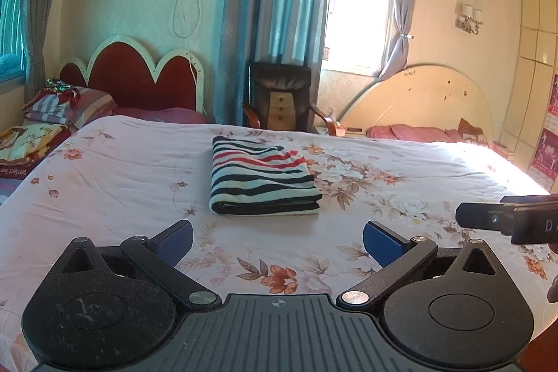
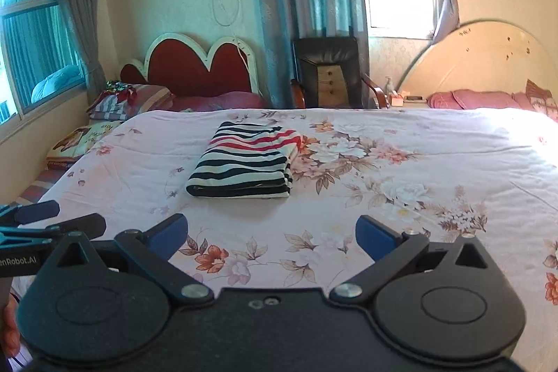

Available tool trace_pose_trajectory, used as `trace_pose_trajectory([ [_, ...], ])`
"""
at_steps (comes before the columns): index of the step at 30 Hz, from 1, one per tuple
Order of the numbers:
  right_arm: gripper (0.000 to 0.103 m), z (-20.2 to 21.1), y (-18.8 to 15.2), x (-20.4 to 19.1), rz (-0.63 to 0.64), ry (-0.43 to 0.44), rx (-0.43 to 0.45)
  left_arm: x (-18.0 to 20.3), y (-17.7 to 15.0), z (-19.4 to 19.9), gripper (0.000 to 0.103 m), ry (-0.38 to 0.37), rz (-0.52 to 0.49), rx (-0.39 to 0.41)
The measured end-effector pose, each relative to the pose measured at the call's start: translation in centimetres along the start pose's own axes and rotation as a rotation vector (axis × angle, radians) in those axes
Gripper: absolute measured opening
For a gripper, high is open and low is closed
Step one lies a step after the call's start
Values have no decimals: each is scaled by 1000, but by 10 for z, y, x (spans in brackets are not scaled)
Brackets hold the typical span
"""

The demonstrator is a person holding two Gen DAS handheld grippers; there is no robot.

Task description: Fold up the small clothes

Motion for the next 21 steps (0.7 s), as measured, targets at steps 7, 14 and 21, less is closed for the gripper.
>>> trace_pose_trajectory([
  [7, 102, -1, -1, -10, 37, -3, 2, 0, 1, 3, 103, 6, 7, 10],
  [14, 102, -2, 1, -9, 39, -1, 7, -3, 0, 0, 103, 14, 10, 12],
  [21, 102, -4, 2, -10, 44, -5, 7, -1, 1, -2, 103, 17, 4, 13],
])
Point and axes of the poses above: each gripper's, at about its wrist camera, not at the fingertips, and z roughly against the way its jaws point, x to its right, y to its top, the point moved 10 cm from there along -z, roughly the way its jaws point, and after that the axes turned 12 degrees about z, right-handed, at the moved point
